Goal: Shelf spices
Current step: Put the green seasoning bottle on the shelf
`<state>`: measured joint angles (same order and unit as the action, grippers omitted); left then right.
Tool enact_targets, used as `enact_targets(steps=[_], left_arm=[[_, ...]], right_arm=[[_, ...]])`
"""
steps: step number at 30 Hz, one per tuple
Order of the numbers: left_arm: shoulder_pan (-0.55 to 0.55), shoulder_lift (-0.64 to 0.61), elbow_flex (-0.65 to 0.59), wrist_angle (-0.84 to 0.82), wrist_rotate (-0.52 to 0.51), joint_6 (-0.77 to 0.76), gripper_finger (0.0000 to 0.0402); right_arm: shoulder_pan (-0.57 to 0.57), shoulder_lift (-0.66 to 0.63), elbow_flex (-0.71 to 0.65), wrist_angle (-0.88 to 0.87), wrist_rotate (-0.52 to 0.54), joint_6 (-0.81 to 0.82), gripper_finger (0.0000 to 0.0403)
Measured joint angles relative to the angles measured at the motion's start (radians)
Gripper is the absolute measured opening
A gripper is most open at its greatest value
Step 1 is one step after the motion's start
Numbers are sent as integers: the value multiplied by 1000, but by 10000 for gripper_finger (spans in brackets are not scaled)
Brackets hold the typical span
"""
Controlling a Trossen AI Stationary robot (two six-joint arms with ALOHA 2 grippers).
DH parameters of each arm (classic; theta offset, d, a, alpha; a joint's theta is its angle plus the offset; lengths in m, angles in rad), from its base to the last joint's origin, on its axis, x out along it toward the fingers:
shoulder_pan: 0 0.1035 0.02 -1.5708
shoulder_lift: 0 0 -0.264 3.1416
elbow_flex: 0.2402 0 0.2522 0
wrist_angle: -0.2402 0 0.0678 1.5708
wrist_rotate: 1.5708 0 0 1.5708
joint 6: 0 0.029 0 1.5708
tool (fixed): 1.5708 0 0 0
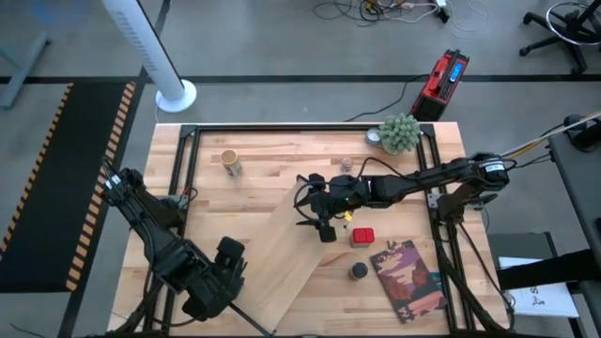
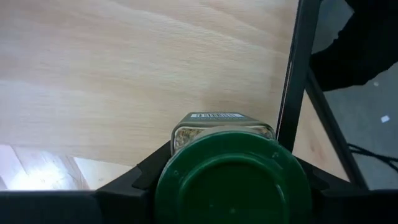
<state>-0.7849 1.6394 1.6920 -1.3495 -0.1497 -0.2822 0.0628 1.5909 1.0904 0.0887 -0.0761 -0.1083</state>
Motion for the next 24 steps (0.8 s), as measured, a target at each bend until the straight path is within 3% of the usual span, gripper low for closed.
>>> enact_targets(steps=[24], left_arm=[[0,-2,-5,46,2,180,196]], right_arm=[[9,0,0,-1,-7,10,213]])
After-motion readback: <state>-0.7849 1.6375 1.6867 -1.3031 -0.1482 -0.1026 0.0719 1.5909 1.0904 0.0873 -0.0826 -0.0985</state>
